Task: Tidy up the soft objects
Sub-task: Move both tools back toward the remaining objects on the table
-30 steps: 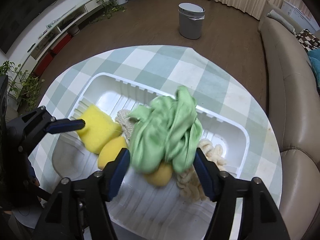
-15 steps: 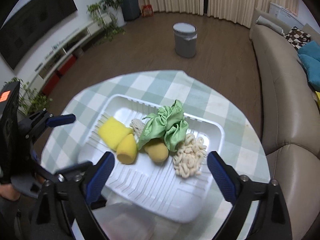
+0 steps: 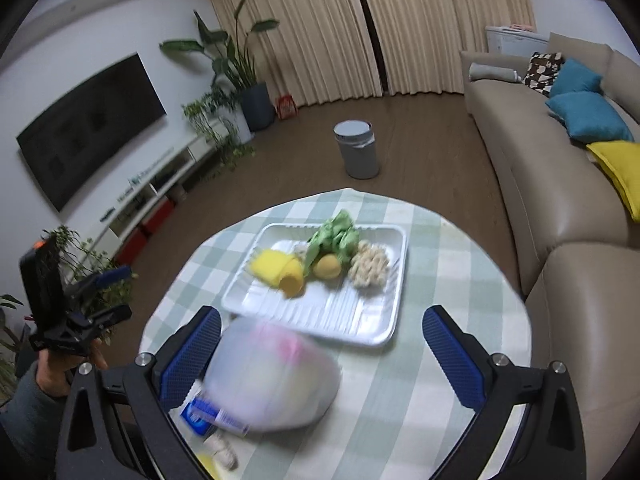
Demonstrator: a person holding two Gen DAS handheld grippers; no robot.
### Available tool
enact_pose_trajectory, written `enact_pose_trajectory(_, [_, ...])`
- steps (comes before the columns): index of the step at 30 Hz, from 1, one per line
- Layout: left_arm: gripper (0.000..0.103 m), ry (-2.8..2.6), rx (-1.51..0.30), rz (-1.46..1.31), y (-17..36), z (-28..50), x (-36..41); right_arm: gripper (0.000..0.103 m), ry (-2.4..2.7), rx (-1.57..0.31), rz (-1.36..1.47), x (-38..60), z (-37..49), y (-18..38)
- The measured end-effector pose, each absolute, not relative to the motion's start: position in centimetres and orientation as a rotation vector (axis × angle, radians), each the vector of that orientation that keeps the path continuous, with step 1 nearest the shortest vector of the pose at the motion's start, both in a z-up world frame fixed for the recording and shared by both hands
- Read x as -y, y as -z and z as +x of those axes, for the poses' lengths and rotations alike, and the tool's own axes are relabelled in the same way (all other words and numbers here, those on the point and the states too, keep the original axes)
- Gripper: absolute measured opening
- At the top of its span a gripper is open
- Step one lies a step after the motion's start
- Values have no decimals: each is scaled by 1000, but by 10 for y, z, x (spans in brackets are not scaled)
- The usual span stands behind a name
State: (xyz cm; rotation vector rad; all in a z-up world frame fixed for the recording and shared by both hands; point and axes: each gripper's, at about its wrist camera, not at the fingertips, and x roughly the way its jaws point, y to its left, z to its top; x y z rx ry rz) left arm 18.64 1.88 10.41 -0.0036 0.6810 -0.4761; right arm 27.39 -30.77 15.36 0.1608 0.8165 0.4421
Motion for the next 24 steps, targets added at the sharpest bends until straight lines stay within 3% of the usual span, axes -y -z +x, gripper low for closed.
enact_pose_trajectory(14, [103, 527, -709, 10, -16, 42, 11, 103, -427, -811, 304, 277, 109, -50])
enact_pose_trajectory(24, [103, 546, -743, 71, 20, 25, 45, 103, -383, -803, 280, 246, 62, -20])
